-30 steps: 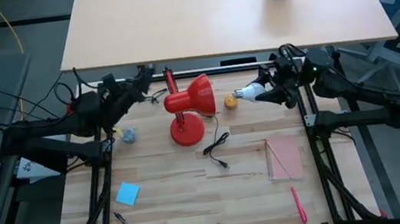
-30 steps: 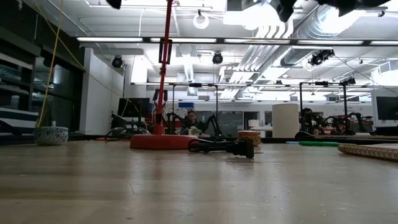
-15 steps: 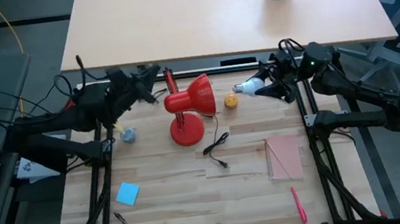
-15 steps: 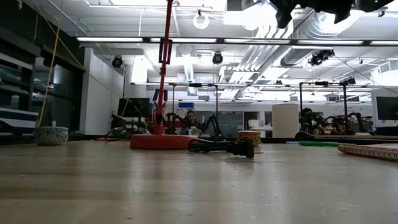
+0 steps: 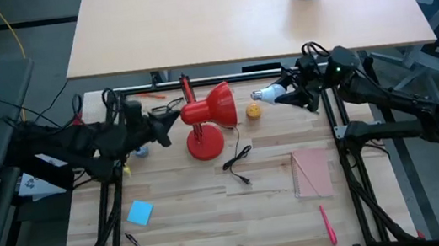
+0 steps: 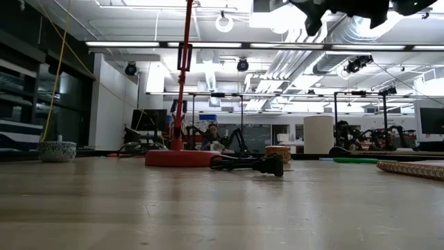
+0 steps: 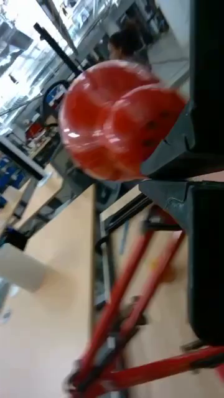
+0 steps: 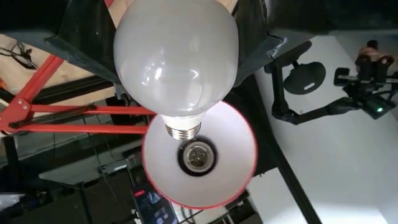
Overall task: Screw lightbulb
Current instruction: Insert the lightbulb into the lamp
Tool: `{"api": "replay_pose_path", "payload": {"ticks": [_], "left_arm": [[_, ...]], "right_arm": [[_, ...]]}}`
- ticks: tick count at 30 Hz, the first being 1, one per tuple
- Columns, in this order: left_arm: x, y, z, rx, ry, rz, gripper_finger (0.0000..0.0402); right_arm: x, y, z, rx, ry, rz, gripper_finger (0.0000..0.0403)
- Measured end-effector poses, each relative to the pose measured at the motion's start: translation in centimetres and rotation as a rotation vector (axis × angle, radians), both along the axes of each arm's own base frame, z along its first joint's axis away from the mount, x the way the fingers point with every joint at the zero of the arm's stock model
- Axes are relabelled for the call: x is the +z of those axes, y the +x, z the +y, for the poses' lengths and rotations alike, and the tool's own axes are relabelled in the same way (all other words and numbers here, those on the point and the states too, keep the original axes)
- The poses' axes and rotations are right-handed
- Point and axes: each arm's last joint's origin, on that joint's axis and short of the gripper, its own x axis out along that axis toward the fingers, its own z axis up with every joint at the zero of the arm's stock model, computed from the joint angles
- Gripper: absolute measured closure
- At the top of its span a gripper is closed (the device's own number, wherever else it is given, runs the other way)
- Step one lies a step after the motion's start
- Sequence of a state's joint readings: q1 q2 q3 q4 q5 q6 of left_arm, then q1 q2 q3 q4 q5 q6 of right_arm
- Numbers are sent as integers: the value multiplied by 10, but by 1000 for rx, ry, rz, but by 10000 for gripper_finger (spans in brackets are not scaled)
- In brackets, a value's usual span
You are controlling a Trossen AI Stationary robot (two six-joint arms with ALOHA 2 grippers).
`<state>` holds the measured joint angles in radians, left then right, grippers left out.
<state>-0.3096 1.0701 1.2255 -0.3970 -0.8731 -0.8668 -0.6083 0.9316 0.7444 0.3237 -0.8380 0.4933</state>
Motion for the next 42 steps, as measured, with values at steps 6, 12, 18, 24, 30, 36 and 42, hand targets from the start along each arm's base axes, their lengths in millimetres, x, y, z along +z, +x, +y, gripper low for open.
{"api": "replay_pose_path", "payload": {"ticks": [6, 12, 18, 24, 30, 36, 42], "left_arm": [[-2, -21, -10, 109, 0, -4, 401], [6, -33, -4, 217, 57, -22, 401], [5, -32, -1, 223, 62, -13, 401], [3, -32, -2, 216, 76, 10, 401], [3, -32, -2, 211, 99, 32, 401], [3, -32, -2, 210, 101, 34, 401], [3, -31, -2, 210, 96, 27, 401]], "right_arm": [[-7, 15, 4, 87, 36, 26, 149], [-2, 40, 21, 127, 39, 10, 149], [12, 66, 32, 87, 20, -12, 149], [13, 81, 41, 136, 27, 5, 149], [13, 84, 51, 156, 56, 19, 149], [13, 87, 64, 156, 69, 18, 149], [14, 89, 75, 170, 69, 13, 149]]}}
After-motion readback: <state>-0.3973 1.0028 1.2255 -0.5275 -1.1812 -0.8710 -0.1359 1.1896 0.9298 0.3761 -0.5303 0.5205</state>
